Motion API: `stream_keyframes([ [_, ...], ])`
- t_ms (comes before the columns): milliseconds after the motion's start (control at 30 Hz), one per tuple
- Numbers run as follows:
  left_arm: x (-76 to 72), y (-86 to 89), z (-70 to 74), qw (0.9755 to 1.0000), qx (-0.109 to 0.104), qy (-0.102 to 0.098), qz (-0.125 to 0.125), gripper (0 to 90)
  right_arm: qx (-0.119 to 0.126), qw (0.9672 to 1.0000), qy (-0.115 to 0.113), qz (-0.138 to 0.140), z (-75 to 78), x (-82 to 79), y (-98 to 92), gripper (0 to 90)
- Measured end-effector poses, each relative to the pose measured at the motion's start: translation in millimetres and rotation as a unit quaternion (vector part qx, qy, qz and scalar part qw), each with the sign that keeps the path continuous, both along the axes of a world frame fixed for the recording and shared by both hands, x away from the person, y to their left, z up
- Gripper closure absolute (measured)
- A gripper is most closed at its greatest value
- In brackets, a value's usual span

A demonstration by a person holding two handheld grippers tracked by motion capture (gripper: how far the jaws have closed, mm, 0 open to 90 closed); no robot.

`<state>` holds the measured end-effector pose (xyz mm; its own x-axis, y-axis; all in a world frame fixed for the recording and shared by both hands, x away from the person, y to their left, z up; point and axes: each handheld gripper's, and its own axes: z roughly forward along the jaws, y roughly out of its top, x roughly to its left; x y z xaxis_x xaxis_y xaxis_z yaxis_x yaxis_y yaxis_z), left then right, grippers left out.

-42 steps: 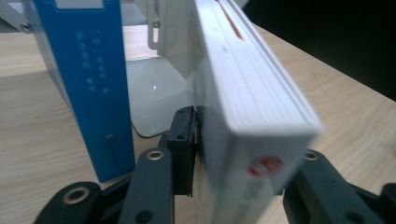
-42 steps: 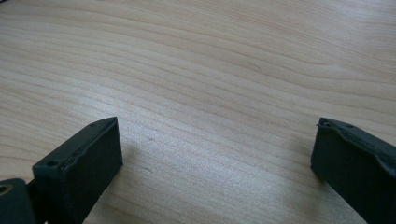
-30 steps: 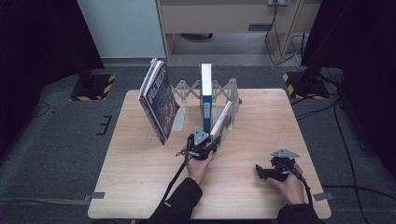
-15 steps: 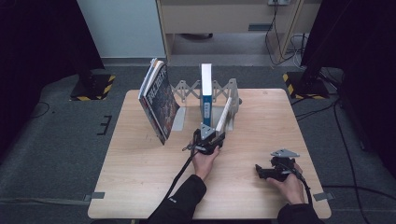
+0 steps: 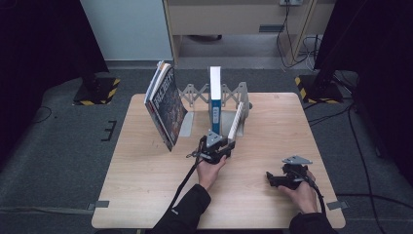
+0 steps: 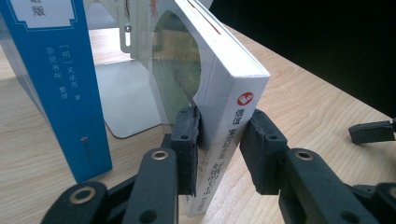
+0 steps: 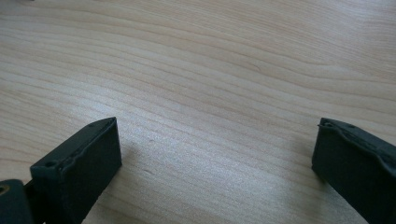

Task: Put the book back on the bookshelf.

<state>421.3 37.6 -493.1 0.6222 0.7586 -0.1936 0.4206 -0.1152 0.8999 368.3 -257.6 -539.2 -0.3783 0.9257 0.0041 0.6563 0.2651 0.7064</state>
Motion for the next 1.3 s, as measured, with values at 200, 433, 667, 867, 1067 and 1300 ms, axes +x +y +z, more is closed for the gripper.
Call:
stream_keyframes([
  [200, 7.8, -7.2, 3.4, 1.0, 0.002, 0.003, 0.001, 65.9, 0.0, 1.0, 0.0, 0.0, 0.0, 0.0, 0.0, 1.5],
  [433, 27.8, -17.4, 4.7, 0.9999, 0.001, 0.012, 0.001, 63.9, 0.0, 1.0, 0.0, 0.0, 0.0, 0.0, 0.0, 1.5],
  [667, 37.6, -24.4, 7.6, 0.9997, 0.01, 0.022, 0.0, 62.9, 0.001, 1.0, 0.001, -0.001, 0.1, 0.0, 0.2, 1.5],
  [867, 43.6, -30.2, 7.1, 0.9997, 0.011, 0.02, 0.001, 62.2, 0.0, 1.0, 0.0, 0.0, 0.0, 0.0, 0.0, 1.5],
  [1067, 43.2, -33.3, 5.7, 0.9998, 0.013, 0.014, -0.009, 60.9, 0.0, 1.0, 0.0, 0.0, 0.0, 0.0, 0.0, 1.5],
  [1300, 37.4, -30.6, 14.5, 0.9998, 0.002, 0.002, -0.022, 62.8, 0.0, 1.0, 0.0, 0.0, 0.0, 0.0, 0.0, 1.5],
])
